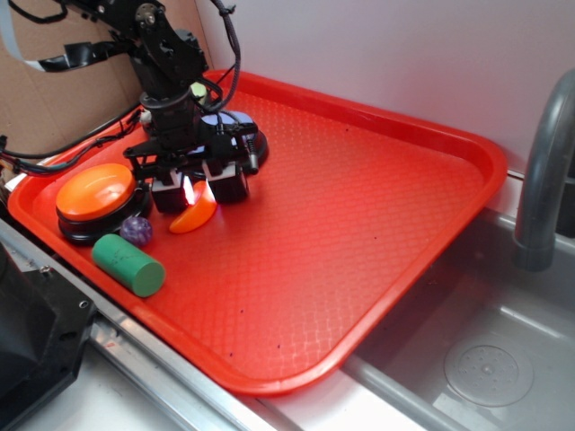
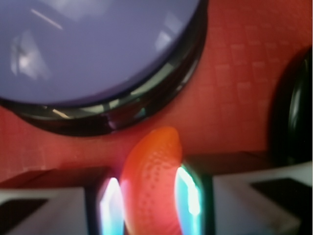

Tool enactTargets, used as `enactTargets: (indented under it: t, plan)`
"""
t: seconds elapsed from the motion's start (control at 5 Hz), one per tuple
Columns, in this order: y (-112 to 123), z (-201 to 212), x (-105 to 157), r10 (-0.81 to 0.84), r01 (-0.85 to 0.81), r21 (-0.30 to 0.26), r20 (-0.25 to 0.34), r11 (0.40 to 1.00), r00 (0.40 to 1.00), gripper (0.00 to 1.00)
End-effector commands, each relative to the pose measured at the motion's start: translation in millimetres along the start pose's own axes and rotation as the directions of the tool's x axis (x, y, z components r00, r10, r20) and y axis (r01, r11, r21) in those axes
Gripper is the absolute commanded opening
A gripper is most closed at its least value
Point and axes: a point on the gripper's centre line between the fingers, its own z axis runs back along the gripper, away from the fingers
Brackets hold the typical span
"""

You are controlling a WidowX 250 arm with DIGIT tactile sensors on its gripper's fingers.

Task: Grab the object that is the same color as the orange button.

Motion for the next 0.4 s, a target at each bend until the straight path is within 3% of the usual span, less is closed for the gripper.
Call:
enactTargets:
  t: [0.0,0.2]
  plan:
    - [-0.3,15.5,0.4,-0.06,0.061,-0.004,0.042,0.998,0.997,0.0]
    - [-11.6,44.4,6.9,-0.099,0.099,-0.021,0.013,0.995,0.995,0.0]
